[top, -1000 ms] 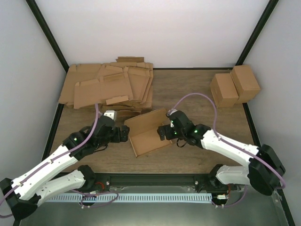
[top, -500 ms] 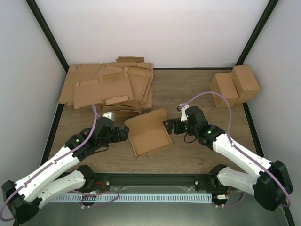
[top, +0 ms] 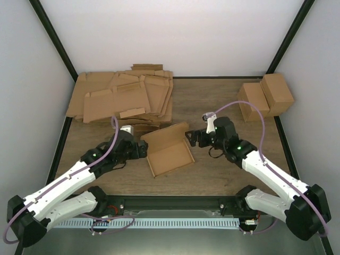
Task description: Fold the paper box
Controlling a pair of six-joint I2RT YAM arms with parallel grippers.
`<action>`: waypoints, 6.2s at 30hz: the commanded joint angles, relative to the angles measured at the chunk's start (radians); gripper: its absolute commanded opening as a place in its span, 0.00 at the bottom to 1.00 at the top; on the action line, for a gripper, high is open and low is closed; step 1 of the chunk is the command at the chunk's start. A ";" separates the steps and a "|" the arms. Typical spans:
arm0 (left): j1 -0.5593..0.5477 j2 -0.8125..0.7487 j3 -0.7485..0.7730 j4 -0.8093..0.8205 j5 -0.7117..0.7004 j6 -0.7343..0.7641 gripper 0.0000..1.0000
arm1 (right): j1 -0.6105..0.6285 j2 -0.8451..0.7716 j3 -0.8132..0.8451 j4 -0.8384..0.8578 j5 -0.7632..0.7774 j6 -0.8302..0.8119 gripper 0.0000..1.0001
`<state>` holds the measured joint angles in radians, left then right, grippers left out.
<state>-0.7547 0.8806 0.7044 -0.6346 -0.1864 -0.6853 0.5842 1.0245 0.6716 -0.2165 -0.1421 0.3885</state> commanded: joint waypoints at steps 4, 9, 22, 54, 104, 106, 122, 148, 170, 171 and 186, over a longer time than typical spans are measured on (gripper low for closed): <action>0.004 0.030 0.010 0.017 0.002 0.039 0.84 | -0.159 -0.051 0.057 -0.024 -0.240 -0.058 0.99; 0.004 -0.049 -0.020 0.036 0.032 0.067 0.77 | -0.161 -0.032 0.029 -0.035 -0.263 -0.107 0.90; 0.006 -0.049 -0.019 0.037 0.005 -0.007 0.65 | -0.160 0.154 0.031 0.198 -0.358 -0.215 0.82; 0.006 0.152 0.092 0.129 0.049 0.067 0.20 | -0.118 0.291 0.074 0.278 -0.329 -0.226 0.29; 0.135 0.004 0.019 0.142 0.120 0.150 0.70 | 0.232 0.104 -0.011 0.135 0.346 -0.129 0.06; 0.201 0.025 0.023 0.195 0.181 0.214 0.77 | 0.232 0.107 0.002 0.119 0.341 -0.144 0.06; 0.228 0.352 0.165 0.368 0.079 0.532 0.81 | 0.232 0.165 0.044 0.083 0.324 -0.186 0.07; 0.347 0.533 0.222 0.467 0.341 0.559 0.26 | 0.227 0.291 0.174 -0.013 0.419 -0.141 0.06; 0.157 0.424 0.116 0.538 0.128 0.333 0.04 | 0.209 0.371 0.292 -0.060 0.438 0.122 0.07; 0.138 0.412 0.097 0.557 0.096 0.307 0.04 | 0.206 0.373 0.283 -0.054 0.451 0.154 0.06; 0.074 0.379 -0.096 0.810 0.054 0.068 0.04 | 0.197 0.397 0.163 0.146 0.463 0.299 0.01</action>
<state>-0.6552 1.2472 0.6273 0.0448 -0.1818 -0.5312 0.7734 1.3956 0.8368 -0.1917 0.3492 0.6250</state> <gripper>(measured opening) 0.036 0.026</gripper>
